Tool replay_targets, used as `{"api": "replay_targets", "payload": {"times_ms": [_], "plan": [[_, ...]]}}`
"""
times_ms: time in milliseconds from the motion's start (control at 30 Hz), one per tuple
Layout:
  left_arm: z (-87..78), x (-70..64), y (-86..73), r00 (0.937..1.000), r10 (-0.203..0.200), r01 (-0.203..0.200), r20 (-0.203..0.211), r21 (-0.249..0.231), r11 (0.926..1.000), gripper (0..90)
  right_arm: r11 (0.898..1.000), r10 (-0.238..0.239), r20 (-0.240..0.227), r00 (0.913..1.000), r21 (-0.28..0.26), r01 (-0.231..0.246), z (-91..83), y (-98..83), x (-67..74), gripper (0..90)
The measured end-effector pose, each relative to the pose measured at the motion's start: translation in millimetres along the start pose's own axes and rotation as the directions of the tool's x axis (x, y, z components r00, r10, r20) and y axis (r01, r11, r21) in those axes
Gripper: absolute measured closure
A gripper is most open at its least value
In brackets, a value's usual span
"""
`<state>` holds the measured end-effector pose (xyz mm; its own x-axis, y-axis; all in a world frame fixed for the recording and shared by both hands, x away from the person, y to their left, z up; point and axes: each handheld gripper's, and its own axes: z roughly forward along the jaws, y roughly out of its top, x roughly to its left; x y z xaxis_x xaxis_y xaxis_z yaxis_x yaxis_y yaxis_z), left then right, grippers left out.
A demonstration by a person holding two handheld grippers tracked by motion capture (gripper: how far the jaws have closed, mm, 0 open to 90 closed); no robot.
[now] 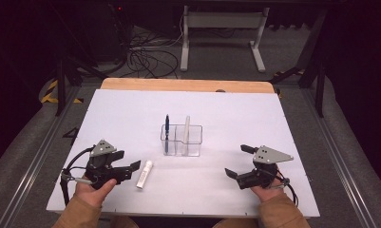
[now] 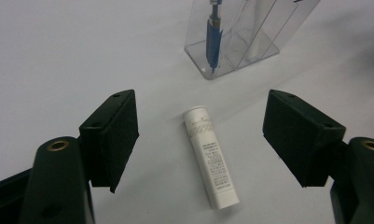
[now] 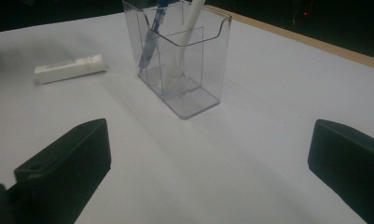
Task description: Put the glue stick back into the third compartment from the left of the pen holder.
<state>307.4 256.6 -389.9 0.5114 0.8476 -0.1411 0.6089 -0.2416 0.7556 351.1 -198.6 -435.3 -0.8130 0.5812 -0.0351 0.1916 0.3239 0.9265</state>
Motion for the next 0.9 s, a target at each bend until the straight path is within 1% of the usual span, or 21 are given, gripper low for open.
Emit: {"api": "replay_targets", "payload": {"times_ms": [33,100,200,367,500,600,667,767,800,867,900], "plan": [[0.5,-0.2,0.0,1.0,0.0,0.0,0.005,0.008,1.0,27.3,1.0,-0.001,0.0,1.0,0.0,0.001,0.0,0.0,0.1,0.0],[1.6,-0.8,0.0,1.0,0.006,-0.006,-0.003,0.014,0.9999,27.2,1.0,-0.001,-0.002,1.0,0.001,0.001,0.0,0.0,0.1,0.0],[2.4,-2.0,0.5,1.0,0.002,-0.002,0.009,0.025,0.9997,27.3,1.0,0.0,-0.003,1.0,0.001,0.0,0.0,0.0,0.2,0.0],[2.7,-5.3,0.9,1.0,0.003,-0.003,-0.003,0.039,0.9992,27.7,1.0,0.003,-0.007,1.0,0.008,-0.003,0.8,-0.2,0.2,0.0],[4.4,-5.1,1.8,1.0,0.002,-0.002,0.0,0.049,0.9988,27.7,1.0,0.003,-0.008,1.0,0.008,-0.003,0.9,-0.2,0.4,0.0],[6.4,-6.0,3.1,1.0,-0.006,0.005,0.005,0.064,0.9979,27.7,1.0,0.002,-0.009,1.0,0.007,-0.002,1.0,-0.2,0.6,0.0],[8.6,-7.7,3.9,0.9996,-0.019,0.017,0.02,0.081,0.9966,27.8,1.0,0.002,-0.011,0.9999,0.01,-0.002,1.3,-0.3,0.7,0.0],[14.2,-8.3,5.3,1.0,-0.004,0.004,0.001,0.104,0.9946,27.8,1.0,0.003,-0.023,0.9997,0.009,-0.003,1.6,-0.2,0.8,0.0],[15.9,-9.0,5.5,1.0,-0.007,0.007,-0.002,0.108,0.9941,27.8,1.0,0.001,-0.024,0.9997,0.01,-0.001,1.6,-0.2,1.0,0.0],[19.3,-8.7,5.7,0.9999,-0.009,0.009,0.005,0.119,0.9929,28.3,1.0,-0.001,-0.024,0.9997,0.011,0.001,1.7,-0.2,1.2,0.0],[21.2,-9.4,5.6,0.9994,-0.029,0.027,0.018,0.127,0.9915,28.5,1.0,0.0,-0.024,0.9997,0.012,0.001,1.8,-0.2,1.2,0.0]]}}
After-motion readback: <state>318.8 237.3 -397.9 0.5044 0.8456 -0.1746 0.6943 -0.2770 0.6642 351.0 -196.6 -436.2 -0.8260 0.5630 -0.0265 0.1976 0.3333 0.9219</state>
